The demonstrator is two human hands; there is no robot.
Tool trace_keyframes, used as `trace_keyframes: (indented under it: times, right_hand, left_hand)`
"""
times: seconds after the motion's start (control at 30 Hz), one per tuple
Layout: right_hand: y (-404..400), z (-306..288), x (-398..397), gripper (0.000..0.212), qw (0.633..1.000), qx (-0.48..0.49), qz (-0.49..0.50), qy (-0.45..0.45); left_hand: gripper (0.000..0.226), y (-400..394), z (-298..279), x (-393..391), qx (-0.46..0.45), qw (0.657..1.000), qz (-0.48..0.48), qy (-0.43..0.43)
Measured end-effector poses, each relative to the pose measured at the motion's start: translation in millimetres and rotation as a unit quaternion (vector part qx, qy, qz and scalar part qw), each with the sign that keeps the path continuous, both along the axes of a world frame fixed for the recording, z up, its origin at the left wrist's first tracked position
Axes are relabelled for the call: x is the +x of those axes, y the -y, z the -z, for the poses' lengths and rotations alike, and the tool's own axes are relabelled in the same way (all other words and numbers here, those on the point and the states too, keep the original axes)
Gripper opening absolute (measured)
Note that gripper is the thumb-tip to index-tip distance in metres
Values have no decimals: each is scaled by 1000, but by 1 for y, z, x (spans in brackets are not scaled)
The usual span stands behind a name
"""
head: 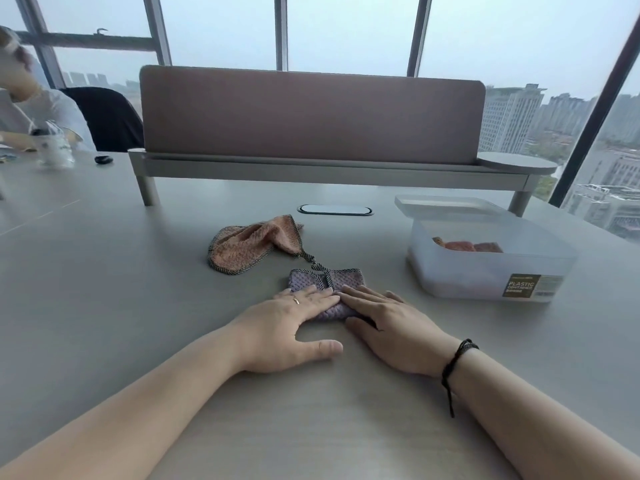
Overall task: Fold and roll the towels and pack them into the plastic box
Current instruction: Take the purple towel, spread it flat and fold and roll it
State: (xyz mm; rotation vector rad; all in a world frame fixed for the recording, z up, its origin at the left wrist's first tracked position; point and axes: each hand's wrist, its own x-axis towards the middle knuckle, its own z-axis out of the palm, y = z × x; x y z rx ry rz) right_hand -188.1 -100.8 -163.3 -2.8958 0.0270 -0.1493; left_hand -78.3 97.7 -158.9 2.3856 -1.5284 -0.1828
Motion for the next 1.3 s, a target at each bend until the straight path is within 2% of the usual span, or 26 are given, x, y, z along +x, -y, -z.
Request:
trace_keyframes:
  times: [0.1,0.23,0.37,0.5,0.57,0.63,0.73,0.8,0.87,1.0,1.1,1.17,1.3]
  right_hand:
    - [-1,0,-2,44,998,-12,9,55]
    - [-2,-1,-7,26,987,-18,42,152]
    - [1,-1,-11,16,977,58,65,195]
    - [5,-7,-16,34,977,130,63,154]
    - [10,-5,-15,35,977,136,69,150]
    - [15,-4,-9,26,968,161,94,165]
    - [20,-3,7,17,952,205,137,182]
    - [21,-4,19,18,943,227,156,185]
    - [23,-5,29,24,943,227,163,183]
    - [27,-8,42,25,946,205,181,174]
    - [28,-8,48,30,961,136,189,149]
    - [28,-8,50,34,970,95,185,125]
    - [31,-9,48,38,976,71,180,101]
  left_hand:
    - [74,-2,3,0,-39,999,-17,-4]
    - [53,-9,4,0,-165,984,-68,-21]
    - [24,-11,5,1,-241,968,-73,-16]
    - [8,-11,2,3,-281,954,-105,-25]
    - [8,-11,3,7,-281,951,-125,-28]
    - [12,-9,5,13,-279,949,-144,-37]
    - [28,-2,6,22,-276,943,-175,-59]
    - [35,4,6,29,-281,938,-191,-73]
    - [30,9,7,36,-284,933,-209,-78]
    - [19,19,7,46,-260,932,-244,-68]
    - [23,23,10,50,-247,934,-250,-65]
    - [21,23,13,52,-223,938,-261,-44]
    - [21,23,13,51,-182,945,-270,7]
